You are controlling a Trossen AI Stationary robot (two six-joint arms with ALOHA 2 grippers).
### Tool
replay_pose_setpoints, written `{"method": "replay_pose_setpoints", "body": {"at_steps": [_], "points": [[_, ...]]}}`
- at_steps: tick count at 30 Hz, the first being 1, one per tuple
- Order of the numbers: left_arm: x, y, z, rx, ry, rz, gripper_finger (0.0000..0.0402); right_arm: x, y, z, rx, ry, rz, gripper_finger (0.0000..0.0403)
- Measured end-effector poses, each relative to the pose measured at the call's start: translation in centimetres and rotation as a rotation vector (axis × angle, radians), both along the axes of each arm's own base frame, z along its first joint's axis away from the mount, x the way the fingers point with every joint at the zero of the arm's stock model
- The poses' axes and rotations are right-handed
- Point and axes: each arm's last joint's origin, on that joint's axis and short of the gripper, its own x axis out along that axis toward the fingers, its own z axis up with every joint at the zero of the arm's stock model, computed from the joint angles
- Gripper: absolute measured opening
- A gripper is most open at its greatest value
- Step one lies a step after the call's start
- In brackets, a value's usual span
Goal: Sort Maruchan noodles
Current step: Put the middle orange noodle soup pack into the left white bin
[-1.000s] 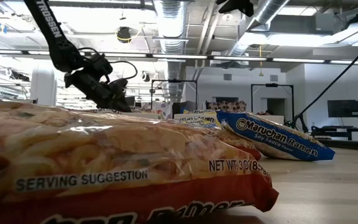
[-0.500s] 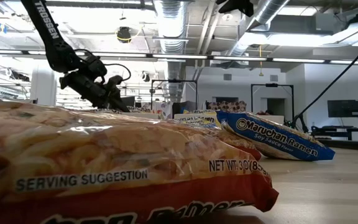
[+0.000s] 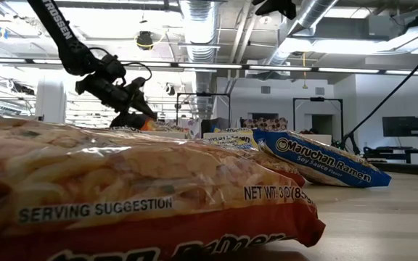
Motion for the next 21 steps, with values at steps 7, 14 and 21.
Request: {"method": "replay_pose_setpoints", "body": {"at_steps": [7, 14, 21], "points": [[-0.2, 0.1, 0.0, 0.002, 0.006, 0.001, 0.0156, 0.0, 0.0, 0.0, 0.000, 0.000, 0.000, 0.0164], [-0.7, 1.9, 2.7, 0.063, -0.044, 0.041, 0.0156, 0.0, 0.0, 0.0, 0.000, 0.000, 0.000, 0.0164], [0.4, 3.1, 7.7, 0.033, -0.218, -0.080, 0.0156, 0.0, 0.0, 0.0, 0.000, 0.000, 0.000, 0.0164]]}}
